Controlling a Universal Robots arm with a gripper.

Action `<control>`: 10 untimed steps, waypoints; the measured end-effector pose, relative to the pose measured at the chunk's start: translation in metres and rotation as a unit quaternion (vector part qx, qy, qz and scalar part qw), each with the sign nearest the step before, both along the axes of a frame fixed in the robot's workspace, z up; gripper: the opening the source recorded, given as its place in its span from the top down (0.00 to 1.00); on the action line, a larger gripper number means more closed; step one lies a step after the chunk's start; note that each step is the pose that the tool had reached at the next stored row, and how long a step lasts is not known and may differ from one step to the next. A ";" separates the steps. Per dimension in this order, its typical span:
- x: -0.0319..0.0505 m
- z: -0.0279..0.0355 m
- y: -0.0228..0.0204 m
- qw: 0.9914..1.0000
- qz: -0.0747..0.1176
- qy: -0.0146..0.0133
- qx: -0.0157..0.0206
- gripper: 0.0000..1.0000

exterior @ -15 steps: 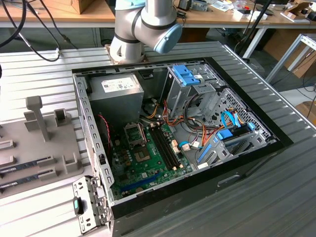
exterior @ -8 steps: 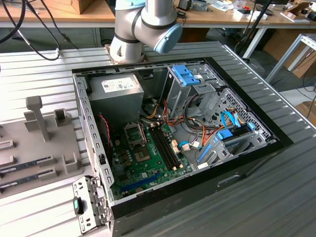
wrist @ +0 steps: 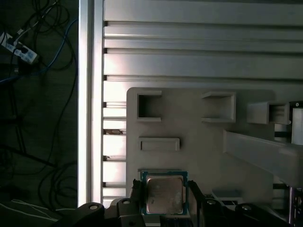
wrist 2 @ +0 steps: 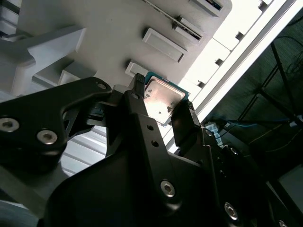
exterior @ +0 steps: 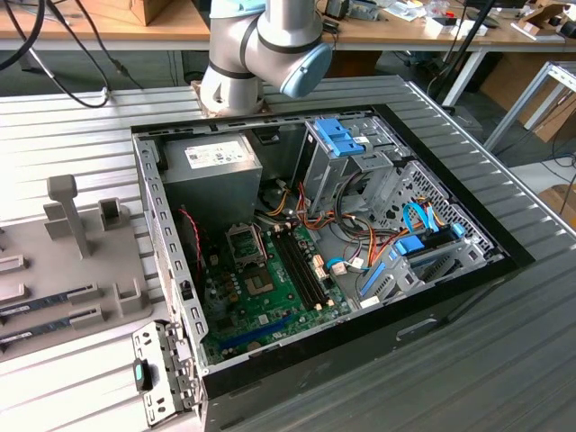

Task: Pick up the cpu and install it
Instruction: 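Pick up the cpu and move it towards the insertion slot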

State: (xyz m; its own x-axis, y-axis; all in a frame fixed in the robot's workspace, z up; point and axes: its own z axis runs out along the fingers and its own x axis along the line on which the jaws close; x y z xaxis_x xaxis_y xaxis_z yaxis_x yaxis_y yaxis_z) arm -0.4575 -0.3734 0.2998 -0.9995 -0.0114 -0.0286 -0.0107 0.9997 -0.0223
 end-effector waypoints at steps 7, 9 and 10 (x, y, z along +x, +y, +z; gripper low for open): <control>0.0001 0.0057 0.0000 1.000 0.000 0.000 0.001 0.53; 0.0002 0.0068 0.0000 1.000 0.000 0.000 0.001 0.53; 0.0002 0.0081 0.0000 1.000 0.000 0.000 0.001 0.53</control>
State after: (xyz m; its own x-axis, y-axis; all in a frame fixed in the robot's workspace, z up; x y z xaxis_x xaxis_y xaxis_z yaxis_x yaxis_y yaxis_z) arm -0.4573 -0.3734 0.3079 -0.9995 -0.0113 -0.0286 -0.0108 0.9997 -0.0207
